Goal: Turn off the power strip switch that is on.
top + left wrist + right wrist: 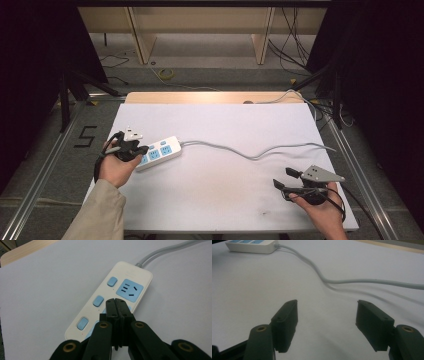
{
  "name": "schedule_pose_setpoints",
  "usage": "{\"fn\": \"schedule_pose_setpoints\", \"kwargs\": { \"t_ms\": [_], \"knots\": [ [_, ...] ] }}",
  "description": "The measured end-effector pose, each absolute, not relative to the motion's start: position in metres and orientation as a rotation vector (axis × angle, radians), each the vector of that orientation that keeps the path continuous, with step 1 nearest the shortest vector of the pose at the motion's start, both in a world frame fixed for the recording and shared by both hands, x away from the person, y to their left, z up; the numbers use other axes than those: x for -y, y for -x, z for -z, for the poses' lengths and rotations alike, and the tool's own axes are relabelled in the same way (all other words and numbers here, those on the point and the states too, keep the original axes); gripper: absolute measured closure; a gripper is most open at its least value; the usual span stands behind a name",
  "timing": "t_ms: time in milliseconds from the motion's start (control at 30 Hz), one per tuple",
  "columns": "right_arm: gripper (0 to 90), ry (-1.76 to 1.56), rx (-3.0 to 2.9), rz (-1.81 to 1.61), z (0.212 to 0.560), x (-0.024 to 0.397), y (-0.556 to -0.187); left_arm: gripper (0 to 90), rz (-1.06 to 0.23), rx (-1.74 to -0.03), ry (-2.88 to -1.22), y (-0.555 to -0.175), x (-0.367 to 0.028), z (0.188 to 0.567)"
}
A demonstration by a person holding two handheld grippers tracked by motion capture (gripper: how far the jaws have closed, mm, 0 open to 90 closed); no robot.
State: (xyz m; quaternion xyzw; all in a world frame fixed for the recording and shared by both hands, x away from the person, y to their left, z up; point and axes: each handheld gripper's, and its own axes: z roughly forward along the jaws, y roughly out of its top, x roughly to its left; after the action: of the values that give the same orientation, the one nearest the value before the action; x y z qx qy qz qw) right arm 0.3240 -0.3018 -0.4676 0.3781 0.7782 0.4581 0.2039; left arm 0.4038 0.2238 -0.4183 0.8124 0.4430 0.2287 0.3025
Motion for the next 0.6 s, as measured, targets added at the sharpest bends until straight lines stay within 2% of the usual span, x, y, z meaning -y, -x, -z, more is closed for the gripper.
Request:
{"fn": "schedule_pose_setpoints", "kwargs": {
  "t_ms": [600],
  "knots": [
    [34.8,-1.054,-2.171,-1.277,0.4677,0.3018,-0.3241,89.7,-0.62,-1.176,-2.158,-0.4091,-0.2287,0.4174]
  ]
}}
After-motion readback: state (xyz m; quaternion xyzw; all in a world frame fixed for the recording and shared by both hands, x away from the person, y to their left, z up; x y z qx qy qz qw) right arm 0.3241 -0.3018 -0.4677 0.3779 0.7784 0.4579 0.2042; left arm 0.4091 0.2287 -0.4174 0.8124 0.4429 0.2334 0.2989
